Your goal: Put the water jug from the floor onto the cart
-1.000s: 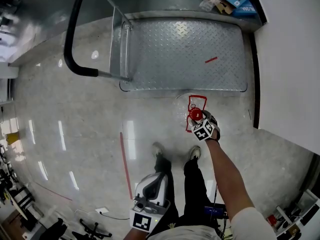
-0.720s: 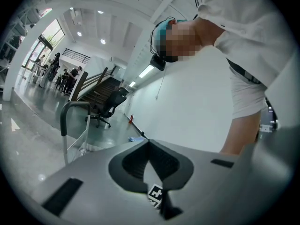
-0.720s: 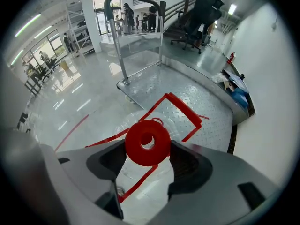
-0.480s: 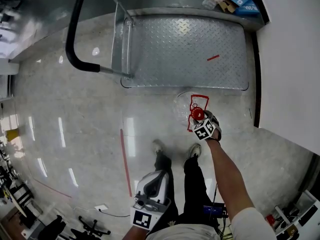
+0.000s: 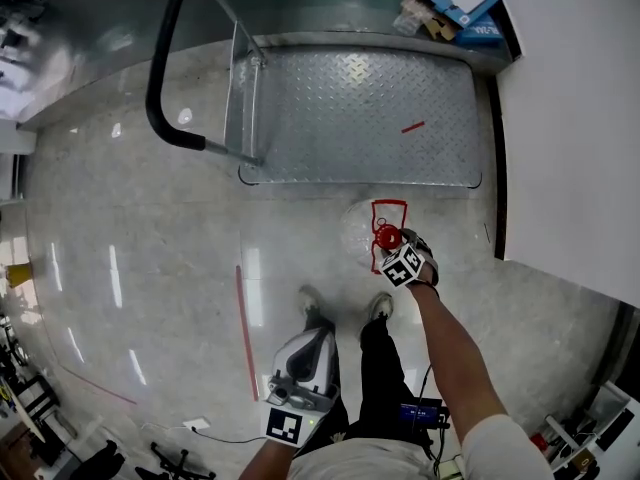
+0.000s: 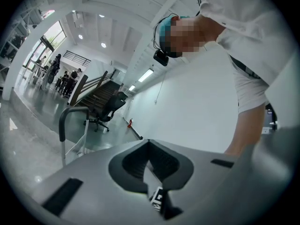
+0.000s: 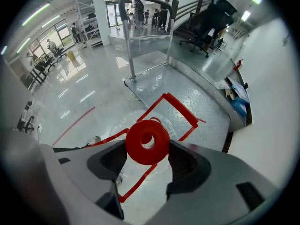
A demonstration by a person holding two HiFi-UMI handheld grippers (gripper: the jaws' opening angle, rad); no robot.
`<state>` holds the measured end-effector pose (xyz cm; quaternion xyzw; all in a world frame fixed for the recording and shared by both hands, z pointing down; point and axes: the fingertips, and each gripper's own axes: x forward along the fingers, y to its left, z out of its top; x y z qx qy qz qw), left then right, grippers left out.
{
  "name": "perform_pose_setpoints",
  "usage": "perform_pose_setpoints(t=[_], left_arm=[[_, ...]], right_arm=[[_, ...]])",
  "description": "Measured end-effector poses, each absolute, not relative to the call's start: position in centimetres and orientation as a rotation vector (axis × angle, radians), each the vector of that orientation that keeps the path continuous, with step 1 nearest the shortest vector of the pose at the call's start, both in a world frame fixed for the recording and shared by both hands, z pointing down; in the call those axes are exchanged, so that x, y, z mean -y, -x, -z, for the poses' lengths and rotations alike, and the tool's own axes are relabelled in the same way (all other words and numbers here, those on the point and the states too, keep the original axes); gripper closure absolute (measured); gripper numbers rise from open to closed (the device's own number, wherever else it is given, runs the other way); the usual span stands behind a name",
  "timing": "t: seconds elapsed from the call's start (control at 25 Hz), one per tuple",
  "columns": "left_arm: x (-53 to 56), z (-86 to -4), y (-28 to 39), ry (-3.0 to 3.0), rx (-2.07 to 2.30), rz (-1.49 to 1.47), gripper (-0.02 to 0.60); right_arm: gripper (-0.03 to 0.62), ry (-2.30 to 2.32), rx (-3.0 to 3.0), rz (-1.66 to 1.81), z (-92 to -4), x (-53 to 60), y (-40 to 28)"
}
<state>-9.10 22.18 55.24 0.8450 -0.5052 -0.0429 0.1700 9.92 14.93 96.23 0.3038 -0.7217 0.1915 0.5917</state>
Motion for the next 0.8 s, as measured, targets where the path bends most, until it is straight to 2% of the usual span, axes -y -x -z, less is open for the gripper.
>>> perform_pose_setpoints(t=[0.36,0.8], left_arm=[[-22.9,-50.1,10.8,-2.46,1.401,0.2,0.578],[-20.7,-45.0,11.0,-2.604,1.342,0.315,0.578]], right_arm=[[0.31,-0.716,1.667,-0.41,-87.4,-18.0,-9.0],[0.31,-0.814,1.662,-0.339,-77.2,-16.5,-9.4]])
